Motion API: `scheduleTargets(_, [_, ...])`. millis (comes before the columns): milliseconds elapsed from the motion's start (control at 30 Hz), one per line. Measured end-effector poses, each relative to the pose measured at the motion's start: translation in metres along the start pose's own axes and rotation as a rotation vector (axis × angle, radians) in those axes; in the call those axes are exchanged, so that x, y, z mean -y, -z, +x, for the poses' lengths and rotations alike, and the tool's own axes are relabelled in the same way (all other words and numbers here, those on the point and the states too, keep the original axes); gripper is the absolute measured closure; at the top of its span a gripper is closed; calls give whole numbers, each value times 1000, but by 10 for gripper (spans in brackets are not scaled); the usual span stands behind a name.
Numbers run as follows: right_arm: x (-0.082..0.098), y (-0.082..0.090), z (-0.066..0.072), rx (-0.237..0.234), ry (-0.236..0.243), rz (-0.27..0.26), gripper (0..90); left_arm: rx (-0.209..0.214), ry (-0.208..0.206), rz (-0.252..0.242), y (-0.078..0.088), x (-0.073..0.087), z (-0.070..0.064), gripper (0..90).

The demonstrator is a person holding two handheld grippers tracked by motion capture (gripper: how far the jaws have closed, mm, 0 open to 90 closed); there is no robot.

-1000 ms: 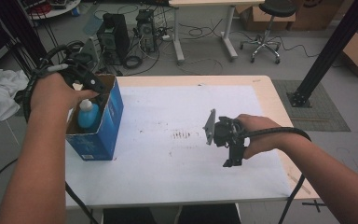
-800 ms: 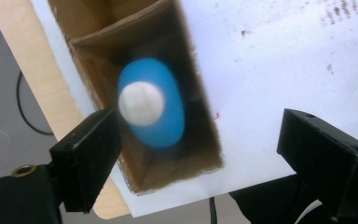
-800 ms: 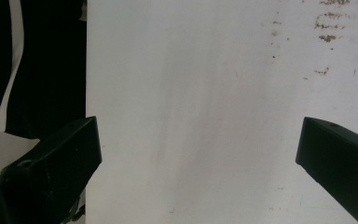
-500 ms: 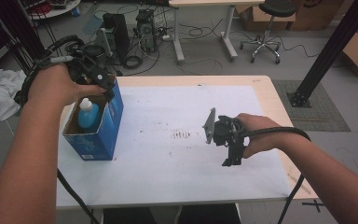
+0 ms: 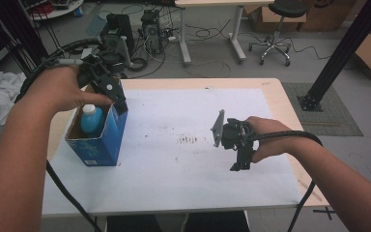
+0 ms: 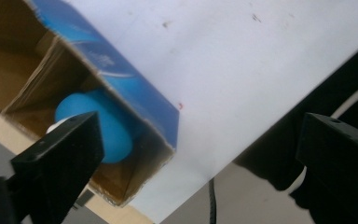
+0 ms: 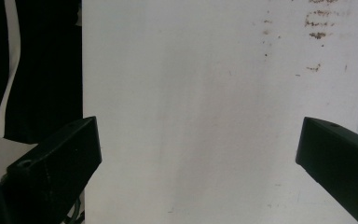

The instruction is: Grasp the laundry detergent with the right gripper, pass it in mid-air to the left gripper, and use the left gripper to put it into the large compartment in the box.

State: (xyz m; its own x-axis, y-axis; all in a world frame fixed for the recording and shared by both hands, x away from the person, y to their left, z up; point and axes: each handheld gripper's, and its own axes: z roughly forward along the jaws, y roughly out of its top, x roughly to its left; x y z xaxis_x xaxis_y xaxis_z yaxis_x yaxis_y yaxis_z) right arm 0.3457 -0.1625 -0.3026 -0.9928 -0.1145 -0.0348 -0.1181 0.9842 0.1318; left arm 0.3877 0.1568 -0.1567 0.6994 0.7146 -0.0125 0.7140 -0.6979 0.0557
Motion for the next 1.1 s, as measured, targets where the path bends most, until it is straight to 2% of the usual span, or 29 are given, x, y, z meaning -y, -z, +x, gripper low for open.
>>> scheduleTargets(233, [0,3,-1,3,-9,7,0,6,-159,9,-7,-6,-19,2])
scheduleTargets(367, [-1,5,0,5,-8,8,0,5,-274,19,-13,-11,-34,1])
scheduleTargets(467, [-1,4,1,3,-8,11,0,2,-423,47,-22,-15,-53,2])
scheduleTargets(533, [0,4,0,4,-10,11,0,-7,-501,79,-29,-17,-65,2])
scheduleTargets(667, [0,4,0,4,-14,11,0,-22,-561,104,-39,-23,-80,1])
scheduleTargets(733, [-1,4,0,4,-13,10,0,-20,-607,102,-42,-26,-87,1])
scheduleTargets(867, [-3,5,0,2,-12,14,0,-16,-666,103,-48,-31,-98,1])
scheduleTargets(1033, [-3,6,0,6,-13,20,0,-17,-731,99,-56,-34,-107,1])
scheduleTargets(1100, [-2,7,0,4,-16,19,0,-16,-737,107,-58,-35,-108,1])
